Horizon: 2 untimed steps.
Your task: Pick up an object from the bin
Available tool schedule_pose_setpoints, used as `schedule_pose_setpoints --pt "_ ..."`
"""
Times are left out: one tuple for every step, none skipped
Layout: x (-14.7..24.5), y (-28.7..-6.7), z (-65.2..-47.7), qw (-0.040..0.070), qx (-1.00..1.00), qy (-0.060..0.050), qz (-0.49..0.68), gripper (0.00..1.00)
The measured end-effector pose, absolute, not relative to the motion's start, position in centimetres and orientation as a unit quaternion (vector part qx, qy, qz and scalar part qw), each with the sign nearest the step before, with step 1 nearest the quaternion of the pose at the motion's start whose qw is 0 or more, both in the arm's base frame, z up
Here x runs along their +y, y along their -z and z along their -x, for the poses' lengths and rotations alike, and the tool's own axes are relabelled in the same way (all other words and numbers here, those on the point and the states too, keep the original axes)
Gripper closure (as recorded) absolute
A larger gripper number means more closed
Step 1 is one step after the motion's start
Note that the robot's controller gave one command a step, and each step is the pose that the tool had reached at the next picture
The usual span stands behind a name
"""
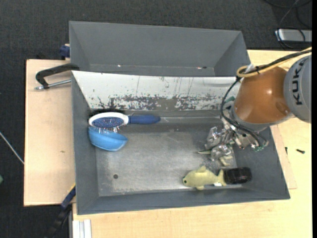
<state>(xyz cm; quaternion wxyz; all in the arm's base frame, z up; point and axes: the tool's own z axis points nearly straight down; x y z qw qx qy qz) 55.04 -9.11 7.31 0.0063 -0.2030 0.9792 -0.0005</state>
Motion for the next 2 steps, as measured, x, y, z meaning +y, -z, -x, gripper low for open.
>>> schedule_pose_setpoints --pt "-6.0 -19.9 -57.8 0.008 0.978 0.001 0.211 1.00" --pt "-3.2 -12.7 -59.2 -0.001 0.997 -0.002 0.079 1.00"
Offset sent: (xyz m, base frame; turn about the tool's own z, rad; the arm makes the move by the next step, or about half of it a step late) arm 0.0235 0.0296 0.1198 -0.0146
